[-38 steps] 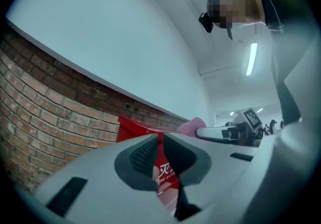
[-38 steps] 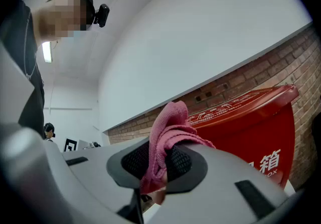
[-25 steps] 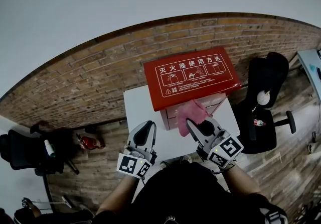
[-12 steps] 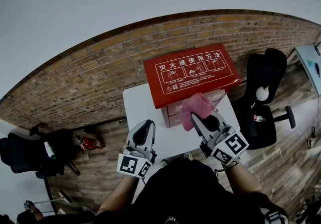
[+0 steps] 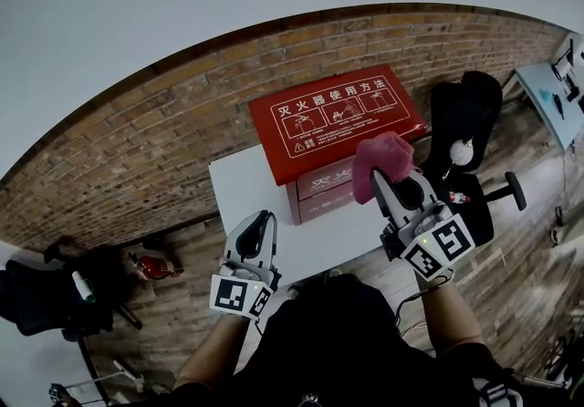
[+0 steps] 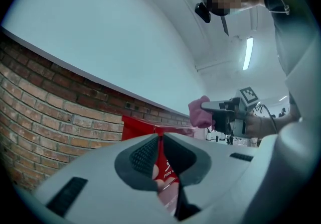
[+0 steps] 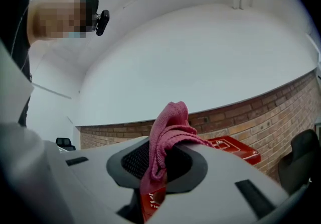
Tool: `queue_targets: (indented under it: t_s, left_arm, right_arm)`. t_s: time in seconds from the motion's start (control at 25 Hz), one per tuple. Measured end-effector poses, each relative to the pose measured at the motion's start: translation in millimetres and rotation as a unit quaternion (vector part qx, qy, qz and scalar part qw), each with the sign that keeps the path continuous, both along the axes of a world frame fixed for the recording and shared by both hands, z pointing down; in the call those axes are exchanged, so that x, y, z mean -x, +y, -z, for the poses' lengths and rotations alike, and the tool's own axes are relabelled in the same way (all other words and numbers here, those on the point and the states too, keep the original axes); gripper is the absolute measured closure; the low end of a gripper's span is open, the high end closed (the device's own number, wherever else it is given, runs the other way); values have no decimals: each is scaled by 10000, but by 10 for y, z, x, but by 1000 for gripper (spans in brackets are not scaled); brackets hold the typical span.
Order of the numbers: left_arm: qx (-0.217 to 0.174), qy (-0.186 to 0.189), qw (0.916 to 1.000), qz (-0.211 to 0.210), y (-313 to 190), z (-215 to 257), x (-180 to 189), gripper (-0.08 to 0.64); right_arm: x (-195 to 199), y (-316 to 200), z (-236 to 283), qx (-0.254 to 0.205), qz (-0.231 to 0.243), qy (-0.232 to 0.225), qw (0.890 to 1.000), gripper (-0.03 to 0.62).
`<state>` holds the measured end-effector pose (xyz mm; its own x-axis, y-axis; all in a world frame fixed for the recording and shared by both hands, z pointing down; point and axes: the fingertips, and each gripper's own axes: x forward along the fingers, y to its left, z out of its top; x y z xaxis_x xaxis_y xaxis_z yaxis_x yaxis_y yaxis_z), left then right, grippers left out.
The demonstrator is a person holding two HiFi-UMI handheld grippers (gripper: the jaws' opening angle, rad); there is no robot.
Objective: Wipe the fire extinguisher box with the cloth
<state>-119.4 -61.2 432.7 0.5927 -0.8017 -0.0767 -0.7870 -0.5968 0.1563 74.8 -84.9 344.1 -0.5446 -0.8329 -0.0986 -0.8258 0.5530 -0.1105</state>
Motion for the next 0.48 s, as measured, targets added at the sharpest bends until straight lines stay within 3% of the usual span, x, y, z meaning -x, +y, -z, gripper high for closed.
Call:
queue_targets:
  t_s: [0.24, 0.48]
  left_arm:
    - [-45, -83, 9997, 214, -79, 2, -3, 495]
    - [-76, -254, 9965, 793, -235, -14, -41, 495]
  right_arm:
    - [-308, -181, 298, -301, -230, 111, 9992, 518]
    - [-761, -574, 486, -415, -201, 28, 9989, 518]
